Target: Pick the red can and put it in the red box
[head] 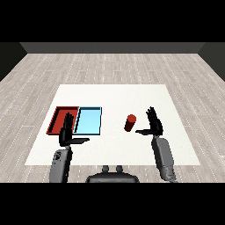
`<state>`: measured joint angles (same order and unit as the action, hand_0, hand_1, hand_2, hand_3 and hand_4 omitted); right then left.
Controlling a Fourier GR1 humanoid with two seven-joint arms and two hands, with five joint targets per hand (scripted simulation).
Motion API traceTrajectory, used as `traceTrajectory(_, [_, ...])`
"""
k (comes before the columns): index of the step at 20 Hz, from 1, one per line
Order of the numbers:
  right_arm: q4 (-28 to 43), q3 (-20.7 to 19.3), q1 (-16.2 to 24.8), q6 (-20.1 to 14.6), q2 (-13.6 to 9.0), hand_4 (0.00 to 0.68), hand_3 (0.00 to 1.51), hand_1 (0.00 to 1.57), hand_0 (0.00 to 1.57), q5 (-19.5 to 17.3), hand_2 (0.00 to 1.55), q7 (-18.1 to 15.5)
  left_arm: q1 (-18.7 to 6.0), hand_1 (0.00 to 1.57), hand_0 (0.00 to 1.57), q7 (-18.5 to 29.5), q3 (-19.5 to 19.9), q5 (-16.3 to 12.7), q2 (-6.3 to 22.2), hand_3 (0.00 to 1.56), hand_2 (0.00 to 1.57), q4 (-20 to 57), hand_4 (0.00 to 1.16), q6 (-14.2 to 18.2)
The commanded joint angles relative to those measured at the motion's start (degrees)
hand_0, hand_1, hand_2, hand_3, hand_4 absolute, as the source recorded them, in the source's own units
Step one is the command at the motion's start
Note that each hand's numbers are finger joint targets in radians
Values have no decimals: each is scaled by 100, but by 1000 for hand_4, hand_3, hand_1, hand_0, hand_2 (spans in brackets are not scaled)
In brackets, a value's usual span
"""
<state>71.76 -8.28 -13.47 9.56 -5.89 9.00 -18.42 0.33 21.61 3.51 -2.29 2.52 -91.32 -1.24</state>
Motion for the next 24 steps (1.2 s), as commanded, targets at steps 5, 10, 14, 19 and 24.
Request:
traceTrajectory(5, [-396,-33,-305,-23,15,0,0,0,0,202,0,164,-107,0,0,9,210,-267,156,0,0,63,0,-216])
traceTrajectory(10, [-791,253,-292,-286,511,0,0,0,0,-3,0,-379,233,0,0,-203,-46,-181,-12,0,0,-443,0,-101])
traceTrajectory(14, [-1061,106,-388,-31,240,0,0,0,0,201,0,-347,83,0,0,-237,43,-245,23,0,0,-309,0,-100])
traceTrajectory(19, [-2402,-145,-943,74,260,0,0,0,0,259,0,-1098,-3,0,0,-266,18,-165,-23,0,0,-184,0,-1])
traceTrajectory(24, [-2507,-44,-990,45,318,0,0,0,0,290,0,-1112,94,0,0,233,111,-213,27,0,0,107,0,-181])
